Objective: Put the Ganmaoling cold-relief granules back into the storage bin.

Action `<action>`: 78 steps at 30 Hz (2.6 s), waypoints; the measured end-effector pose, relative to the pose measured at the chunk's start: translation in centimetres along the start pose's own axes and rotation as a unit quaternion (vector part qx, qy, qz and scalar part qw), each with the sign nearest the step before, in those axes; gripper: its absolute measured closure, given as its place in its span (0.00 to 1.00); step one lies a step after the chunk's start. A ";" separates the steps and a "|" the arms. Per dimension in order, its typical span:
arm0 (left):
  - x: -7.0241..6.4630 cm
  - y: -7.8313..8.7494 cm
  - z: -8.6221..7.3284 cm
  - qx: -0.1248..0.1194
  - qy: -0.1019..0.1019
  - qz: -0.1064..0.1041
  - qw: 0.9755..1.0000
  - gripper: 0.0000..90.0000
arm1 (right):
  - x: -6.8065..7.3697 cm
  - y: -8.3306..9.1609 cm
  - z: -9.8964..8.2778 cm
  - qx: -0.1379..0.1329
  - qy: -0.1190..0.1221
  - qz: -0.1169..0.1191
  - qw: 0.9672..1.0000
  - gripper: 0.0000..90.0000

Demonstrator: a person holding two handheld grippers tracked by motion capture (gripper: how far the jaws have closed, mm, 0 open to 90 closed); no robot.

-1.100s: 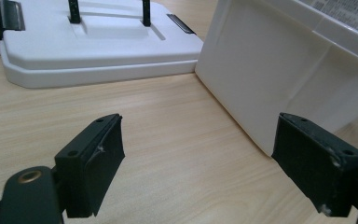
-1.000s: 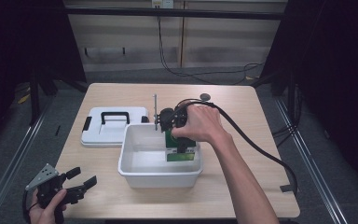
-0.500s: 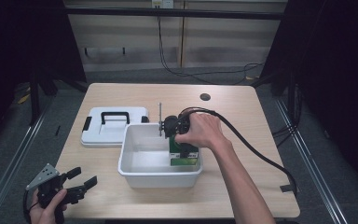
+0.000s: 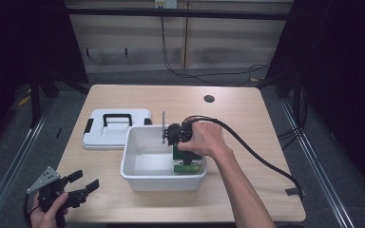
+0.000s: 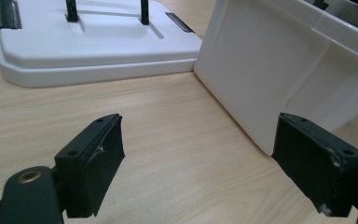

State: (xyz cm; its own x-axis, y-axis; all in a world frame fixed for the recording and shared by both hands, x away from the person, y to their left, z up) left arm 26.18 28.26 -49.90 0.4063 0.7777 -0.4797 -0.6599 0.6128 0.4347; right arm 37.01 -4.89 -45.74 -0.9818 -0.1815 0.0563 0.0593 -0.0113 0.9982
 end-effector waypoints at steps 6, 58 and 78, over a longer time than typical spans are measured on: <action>0.0 0.0 0.0 0.001 0.000 0.001 1.000 0.18 | 0.0 -1.1 0.1 0.002 0.000 0.005 1.000 0.17; 0.1 -0.2 0.1 0.002 0.001 -0.001 1.000 0.18 | -0.2 -2.1 0.0 0.002 -0.018 0.022 1.000 0.12; 0.0 -0.2 0.1 0.003 -0.001 -0.002 1.000 0.18 | -0.1 0.9 -0.6 -0.051 -0.017 -0.010 0.998 0.10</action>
State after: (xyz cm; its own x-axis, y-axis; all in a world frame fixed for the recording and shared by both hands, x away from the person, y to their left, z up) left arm 26.35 28.16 -49.92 0.4101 0.7761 -0.4790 -0.6552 0.6160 0.4373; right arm 37.26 -5.44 -44.90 -0.9886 -0.1458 0.0380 0.0552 -0.1154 0.9918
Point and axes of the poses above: each handheld gripper's, and its own axes: y roughly backward along the jaws, z roughly out of its top, x roughly to its left, the point moved 6 cm from there along -y, roughly forward along the jaws, and after that the axes turned 14 degrees about y, right-handed, at the moved point
